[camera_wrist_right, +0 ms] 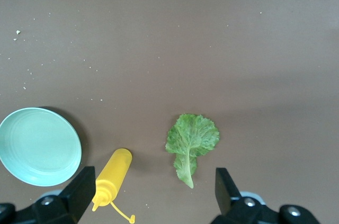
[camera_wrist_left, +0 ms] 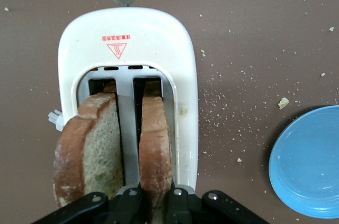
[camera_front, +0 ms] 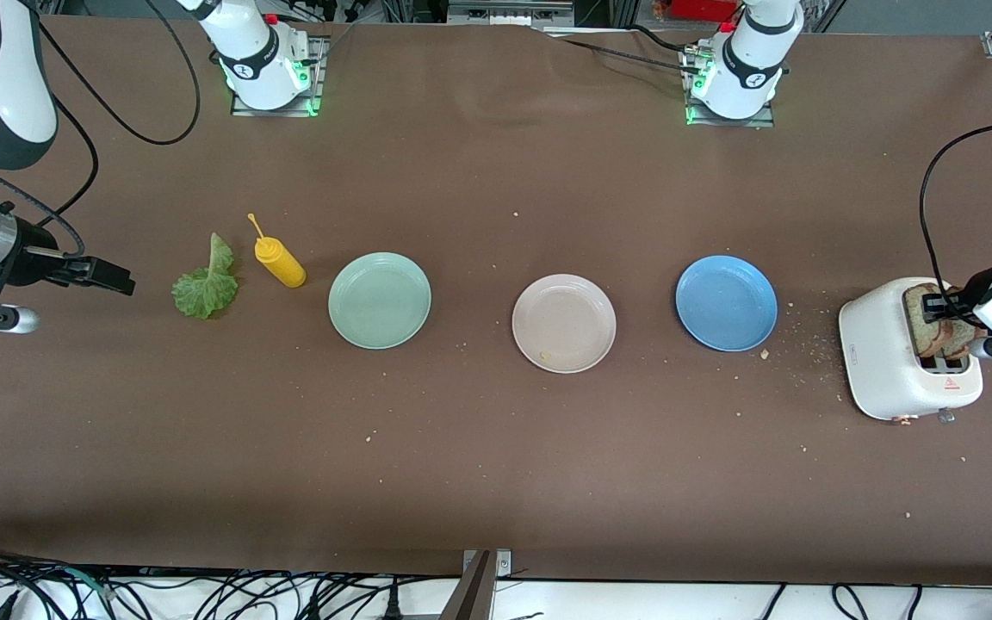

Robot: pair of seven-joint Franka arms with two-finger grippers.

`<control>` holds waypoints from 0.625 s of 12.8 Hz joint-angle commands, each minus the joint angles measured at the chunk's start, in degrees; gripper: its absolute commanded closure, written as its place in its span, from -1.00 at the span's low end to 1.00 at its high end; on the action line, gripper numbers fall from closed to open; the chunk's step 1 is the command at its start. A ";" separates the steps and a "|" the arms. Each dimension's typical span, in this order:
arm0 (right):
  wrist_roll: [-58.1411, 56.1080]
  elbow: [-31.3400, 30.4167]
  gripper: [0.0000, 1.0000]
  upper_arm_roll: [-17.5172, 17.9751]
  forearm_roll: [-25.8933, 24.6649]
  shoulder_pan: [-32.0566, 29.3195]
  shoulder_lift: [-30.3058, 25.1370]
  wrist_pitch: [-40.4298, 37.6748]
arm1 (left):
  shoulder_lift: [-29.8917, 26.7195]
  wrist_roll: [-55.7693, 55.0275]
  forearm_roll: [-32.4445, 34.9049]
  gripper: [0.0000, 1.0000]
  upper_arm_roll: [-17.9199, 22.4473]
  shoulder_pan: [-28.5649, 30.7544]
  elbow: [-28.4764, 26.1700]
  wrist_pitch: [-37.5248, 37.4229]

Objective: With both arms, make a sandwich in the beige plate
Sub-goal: 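Lower the left gripper onto the toaster and grasp a bread slice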

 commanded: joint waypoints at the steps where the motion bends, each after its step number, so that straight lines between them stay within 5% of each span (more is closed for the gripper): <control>1: 0.57 -0.84 -1.00 0.16 0.88 -0.20 -0.80 0.40 | -1.82 -0.81 1.59 1.00 -0.71 0.27 1.10 -2.44; 8: 0.57 -0.84 -1.00 0.25 0.88 -0.29 -0.80 0.31 | -2.17 -0.81 1.67 1.00 -1.68 -1.04 13.04 -17.98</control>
